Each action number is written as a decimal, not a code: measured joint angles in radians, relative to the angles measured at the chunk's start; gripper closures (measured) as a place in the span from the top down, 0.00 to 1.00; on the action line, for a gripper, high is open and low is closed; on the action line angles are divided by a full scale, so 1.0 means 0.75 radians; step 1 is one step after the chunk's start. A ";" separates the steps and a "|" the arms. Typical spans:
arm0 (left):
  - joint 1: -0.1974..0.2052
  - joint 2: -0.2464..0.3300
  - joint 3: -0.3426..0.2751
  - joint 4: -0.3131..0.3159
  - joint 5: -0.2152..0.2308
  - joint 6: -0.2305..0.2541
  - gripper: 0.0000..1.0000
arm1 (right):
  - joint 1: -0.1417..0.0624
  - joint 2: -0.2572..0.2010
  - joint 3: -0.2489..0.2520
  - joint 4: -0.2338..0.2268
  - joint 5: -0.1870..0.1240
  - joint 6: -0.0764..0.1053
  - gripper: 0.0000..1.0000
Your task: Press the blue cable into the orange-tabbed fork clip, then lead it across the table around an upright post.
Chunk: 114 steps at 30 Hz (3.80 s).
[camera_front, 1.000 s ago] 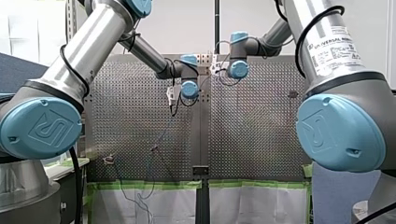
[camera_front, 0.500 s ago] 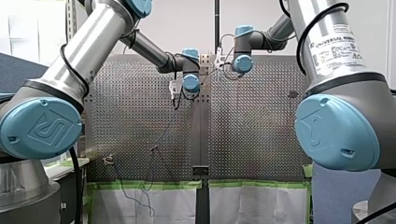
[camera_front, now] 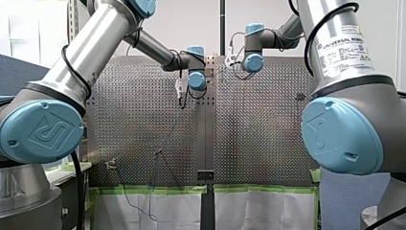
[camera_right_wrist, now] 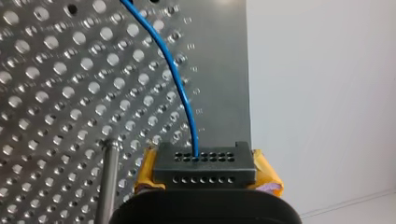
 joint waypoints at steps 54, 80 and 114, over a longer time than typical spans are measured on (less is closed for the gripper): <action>-0.061 -0.004 0.191 -0.154 0.044 -0.024 0.00 | -0.209 -0.053 0.000 0.166 -0.009 0.042 0.00; -0.094 -0.085 0.305 -0.216 0.083 -0.083 0.00 | -0.350 -0.033 0.025 0.206 -0.061 0.056 0.00; -0.109 -0.217 0.265 -0.190 0.095 -0.198 0.43 | -0.321 0.293 0.171 0.097 -0.066 0.058 0.00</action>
